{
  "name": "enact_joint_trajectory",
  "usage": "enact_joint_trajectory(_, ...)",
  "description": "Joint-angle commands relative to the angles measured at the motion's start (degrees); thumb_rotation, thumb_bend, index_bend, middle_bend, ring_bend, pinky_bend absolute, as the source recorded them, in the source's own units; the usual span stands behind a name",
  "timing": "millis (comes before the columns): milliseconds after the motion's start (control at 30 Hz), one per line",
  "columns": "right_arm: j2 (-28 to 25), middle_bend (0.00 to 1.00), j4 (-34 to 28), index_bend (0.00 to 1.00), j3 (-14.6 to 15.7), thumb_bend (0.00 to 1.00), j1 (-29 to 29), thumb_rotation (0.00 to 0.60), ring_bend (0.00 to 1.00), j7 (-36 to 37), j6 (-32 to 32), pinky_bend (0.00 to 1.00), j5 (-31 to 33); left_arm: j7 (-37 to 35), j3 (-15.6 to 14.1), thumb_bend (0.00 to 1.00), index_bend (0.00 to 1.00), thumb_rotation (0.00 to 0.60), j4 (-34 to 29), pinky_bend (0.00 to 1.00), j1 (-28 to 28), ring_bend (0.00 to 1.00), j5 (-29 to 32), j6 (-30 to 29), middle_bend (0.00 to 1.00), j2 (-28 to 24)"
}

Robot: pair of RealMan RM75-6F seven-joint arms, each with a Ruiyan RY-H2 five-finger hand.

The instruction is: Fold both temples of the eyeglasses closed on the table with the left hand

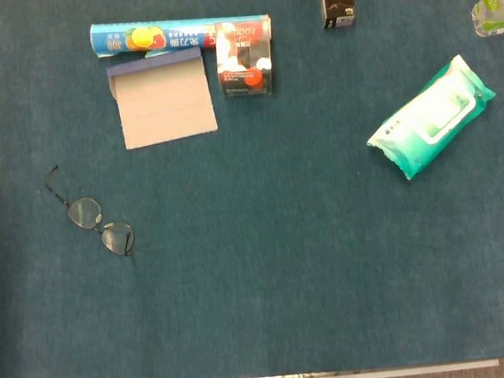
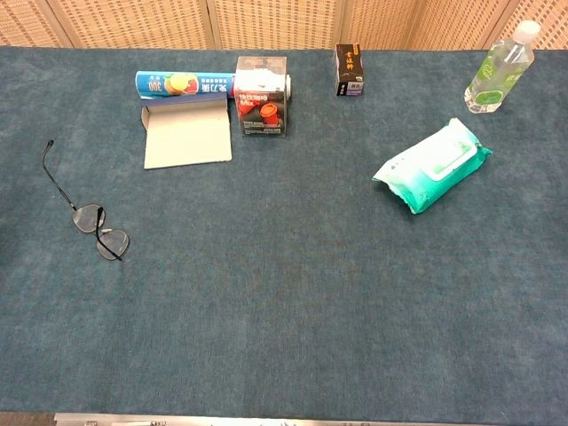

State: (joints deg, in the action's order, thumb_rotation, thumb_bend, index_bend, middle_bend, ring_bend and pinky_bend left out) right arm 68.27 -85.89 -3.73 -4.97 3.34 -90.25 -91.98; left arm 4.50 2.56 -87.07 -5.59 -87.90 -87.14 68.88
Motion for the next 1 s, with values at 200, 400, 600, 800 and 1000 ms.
enact_joint_trajectory(200, 0.3, 0.54, -0.3, 0.68, 0.0, 0.28, -0.8, 0.600, 0.32, -0.1, 0.7, 0.25, -0.6, -1.5, -0.3, 0.48, 0.42, 0.600, 1.0, 0.48, 0.3, 0.36, 0.4, 0.3, 0.34, 0.2)
enact_joint_trajectory(400, 0.6, 0.54, 0.2, 0.68, -0.1, 0.28, -1.7, 0.600, 0.32, 0.1, 2.8, 0.25, 0.5, -3.9, -0.4, 0.48, 0.45, 0.600, 1.3, 0.48, 0.3, 0.36, -0.3, -0.2, 0.35, 0.0)
enact_joint_trajectory(600, 0.1, 0.54, 0.0, 0.68, -0.4, 0.28, -1.5, 0.600, 0.32, 1.4, 2.3, 0.25, 1.0, -4.2, -0.9, 0.43, 0.43, 0.600, 1.9, 0.49, 0.1, 0.36, -2.4, -1.1, 0.35, 1.0)
enact_joint_trajectory(800, -0.8, 0.54, -0.4, 0.68, -0.8, 0.28, -0.7, 0.600, 0.32, 3.4, 0.3, 0.25, 0.9, -5.2, -1.1, 0.24, 0.34, 0.600, 2.3, 0.51, -0.2, 0.36, -5.2, -3.2, 0.35, 2.2)
enact_joint_trajectory(1000, -1.3, 0.54, -0.5, 0.68, -0.8, 0.28, -0.7, 0.600, 0.32, 4.4, 0.1, 0.25, 0.8, -5.3, -0.7, 0.15, 0.28, 0.600, -0.2, 0.51, -0.8, 0.35, -8.6, -5.7, 0.33, 1.8)
